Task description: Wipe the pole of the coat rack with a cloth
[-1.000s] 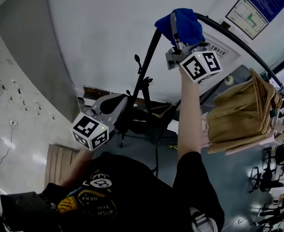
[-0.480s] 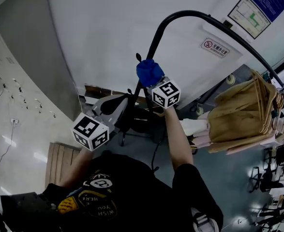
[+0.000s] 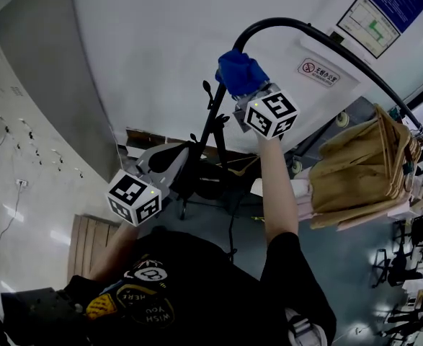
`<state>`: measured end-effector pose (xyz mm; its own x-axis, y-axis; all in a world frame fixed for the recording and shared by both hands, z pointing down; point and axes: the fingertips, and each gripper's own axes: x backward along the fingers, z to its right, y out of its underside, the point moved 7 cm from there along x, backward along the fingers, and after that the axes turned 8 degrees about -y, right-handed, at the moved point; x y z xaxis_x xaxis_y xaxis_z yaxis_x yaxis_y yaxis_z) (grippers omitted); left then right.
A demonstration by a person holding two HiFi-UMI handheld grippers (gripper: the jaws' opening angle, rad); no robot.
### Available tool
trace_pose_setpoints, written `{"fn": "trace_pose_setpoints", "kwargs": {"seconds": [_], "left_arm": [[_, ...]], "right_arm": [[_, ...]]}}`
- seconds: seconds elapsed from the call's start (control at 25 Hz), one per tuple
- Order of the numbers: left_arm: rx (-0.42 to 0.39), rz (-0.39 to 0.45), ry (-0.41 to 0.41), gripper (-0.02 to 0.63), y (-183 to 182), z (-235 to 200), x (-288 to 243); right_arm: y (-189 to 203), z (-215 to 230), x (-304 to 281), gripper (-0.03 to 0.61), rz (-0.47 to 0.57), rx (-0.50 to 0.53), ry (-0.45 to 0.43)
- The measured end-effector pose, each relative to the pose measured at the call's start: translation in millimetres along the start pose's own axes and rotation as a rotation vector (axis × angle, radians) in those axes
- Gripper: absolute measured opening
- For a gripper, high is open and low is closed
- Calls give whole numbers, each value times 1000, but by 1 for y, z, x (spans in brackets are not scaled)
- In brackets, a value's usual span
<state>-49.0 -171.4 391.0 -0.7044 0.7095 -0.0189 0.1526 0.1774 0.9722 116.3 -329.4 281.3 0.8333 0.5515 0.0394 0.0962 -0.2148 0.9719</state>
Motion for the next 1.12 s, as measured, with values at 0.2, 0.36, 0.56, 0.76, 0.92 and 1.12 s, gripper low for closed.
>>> {"fn": "trace_pose_setpoints", "kwargs": {"seconds": [0.2,0.36,0.56,0.76,0.92,1.12], "left_arm": [[-1,-1,11,0,1,6,-1],[-11,8,6,0,-3,4,1],[-13,6,0,0,-5,1,5],[-13,-3,4,0,-2,5,6],[-2,-14,-2,0,3,5,6],[0,-20,-3,0,6,6,7]], "right_arm": [[-116,39,25,12,259,52,197],[-144,59,62,12,423,20,409],[-110,43,37,12,365,-1,268],[-16,1,-4,12,100,-39,71],[87,-29,-5,12,-110,-130,26],[157,-50,0,12,-208,-209,-8]]}}
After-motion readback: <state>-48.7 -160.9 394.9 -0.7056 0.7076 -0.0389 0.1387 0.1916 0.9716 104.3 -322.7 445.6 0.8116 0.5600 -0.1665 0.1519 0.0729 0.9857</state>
